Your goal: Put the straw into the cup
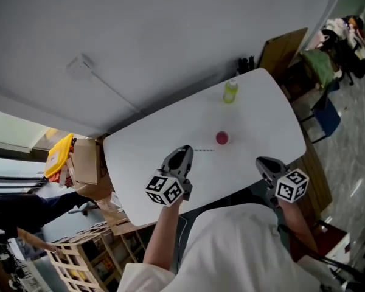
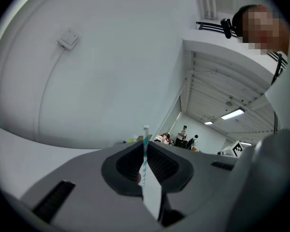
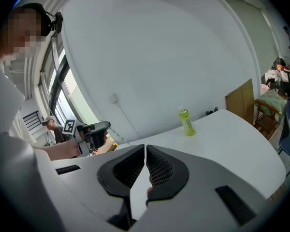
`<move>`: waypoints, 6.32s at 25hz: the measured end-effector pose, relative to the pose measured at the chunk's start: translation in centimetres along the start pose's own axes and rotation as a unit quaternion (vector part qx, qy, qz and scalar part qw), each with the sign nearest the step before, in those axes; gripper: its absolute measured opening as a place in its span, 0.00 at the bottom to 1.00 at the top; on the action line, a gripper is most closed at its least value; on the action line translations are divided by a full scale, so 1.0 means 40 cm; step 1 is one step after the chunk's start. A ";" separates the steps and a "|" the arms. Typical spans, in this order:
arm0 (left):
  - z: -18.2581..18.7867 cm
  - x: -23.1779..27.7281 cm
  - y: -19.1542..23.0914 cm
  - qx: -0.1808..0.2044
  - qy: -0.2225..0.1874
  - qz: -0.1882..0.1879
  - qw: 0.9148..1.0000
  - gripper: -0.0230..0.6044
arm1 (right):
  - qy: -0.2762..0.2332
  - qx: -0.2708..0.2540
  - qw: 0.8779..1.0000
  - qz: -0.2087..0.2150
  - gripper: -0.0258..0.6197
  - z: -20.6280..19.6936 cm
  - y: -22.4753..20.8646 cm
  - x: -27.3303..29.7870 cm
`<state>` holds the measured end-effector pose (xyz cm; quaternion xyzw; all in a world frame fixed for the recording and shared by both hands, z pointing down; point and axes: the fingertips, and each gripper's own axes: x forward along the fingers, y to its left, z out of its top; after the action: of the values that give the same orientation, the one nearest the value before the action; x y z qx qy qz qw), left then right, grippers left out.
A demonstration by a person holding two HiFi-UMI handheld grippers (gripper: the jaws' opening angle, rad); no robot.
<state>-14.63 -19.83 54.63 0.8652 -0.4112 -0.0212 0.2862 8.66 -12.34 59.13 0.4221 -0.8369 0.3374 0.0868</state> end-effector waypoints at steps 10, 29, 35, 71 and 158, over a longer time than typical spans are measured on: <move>-0.111 0.225 0.010 0.062 0.026 0.031 0.997 0.08 | 0.041 -0.002 0.999 0.027 0.10 -0.010 -0.060 0.023; -0.351 0.382 0.116 0.083 0.111 0.114 0.984 0.08 | 0.085 -0.004 0.995 0.052 0.10 0.015 -0.160 0.076; -0.389 0.386 0.148 0.061 0.109 0.134 0.983 0.08 | 0.100 -0.007 0.994 0.040 0.10 0.005 -0.200 0.066; -0.385 0.274 0.169 0.027 0.110 0.153 0.982 0.26 | 0.093 -0.023 0.994 0.056 0.10 0.013 -0.160 0.089; -0.237 -0.246 -0.242 0.000 -0.009 0.114 0.993 0.04 | -0.021 -0.100 0.993 0.066 0.09 0.029 -0.018 -0.142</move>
<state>-11.79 -3.39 55.64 0.8122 -0.5100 0.0040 0.2831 12.94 -9.72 56.16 0.3623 -0.8941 0.2478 0.0890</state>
